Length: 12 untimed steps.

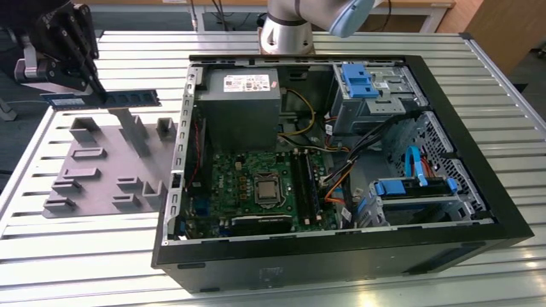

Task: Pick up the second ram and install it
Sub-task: 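Pick up the second ram and move it above second insertion slot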

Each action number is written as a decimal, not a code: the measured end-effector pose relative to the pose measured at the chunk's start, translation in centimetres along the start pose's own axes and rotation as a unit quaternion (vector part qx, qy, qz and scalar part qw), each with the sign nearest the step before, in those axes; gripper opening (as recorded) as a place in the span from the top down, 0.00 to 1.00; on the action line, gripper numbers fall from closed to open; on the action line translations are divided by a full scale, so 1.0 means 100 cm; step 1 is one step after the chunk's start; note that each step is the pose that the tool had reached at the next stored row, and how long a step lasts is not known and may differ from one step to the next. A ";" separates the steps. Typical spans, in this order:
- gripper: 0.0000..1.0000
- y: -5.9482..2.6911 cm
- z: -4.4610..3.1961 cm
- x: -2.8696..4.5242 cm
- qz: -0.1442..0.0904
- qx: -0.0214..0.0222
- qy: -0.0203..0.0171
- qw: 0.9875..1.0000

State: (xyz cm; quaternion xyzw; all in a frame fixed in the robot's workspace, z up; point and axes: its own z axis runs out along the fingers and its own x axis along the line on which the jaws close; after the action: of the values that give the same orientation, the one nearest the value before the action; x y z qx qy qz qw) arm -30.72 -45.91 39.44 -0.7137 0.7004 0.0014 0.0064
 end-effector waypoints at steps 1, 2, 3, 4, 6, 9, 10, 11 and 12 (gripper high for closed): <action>0.86 -0.0007 0.0000 0.0000 0.000 0.000 0.000 1.000; 0.86 -0.0014 0.0000 0.0000 0.000 0.000 0.000 1.000; 0.86 -0.0021 0.0000 0.0000 0.000 0.000 0.000 1.000; 0.86 -0.0028 0.0000 0.0001 0.000 0.000 0.000 1.000; 0.86 -0.0041 0.0000 0.0001 0.000 0.000 0.000 1.000; 0.86 -0.0062 0.0000 0.0001 0.000 0.000 0.000 1.000; 0.86 -0.0069 0.0000 0.0001 0.000 0.000 0.000 1.000; 0.86 -0.0076 0.0000 0.0002 0.000 0.000 0.000 1.000; 0.86 -0.0083 0.0001 0.0002 0.000 0.000 0.000 1.000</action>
State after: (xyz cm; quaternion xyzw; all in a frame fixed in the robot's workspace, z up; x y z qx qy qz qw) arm -29.89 -45.92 39.44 -0.7137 0.7004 0.0014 0.0065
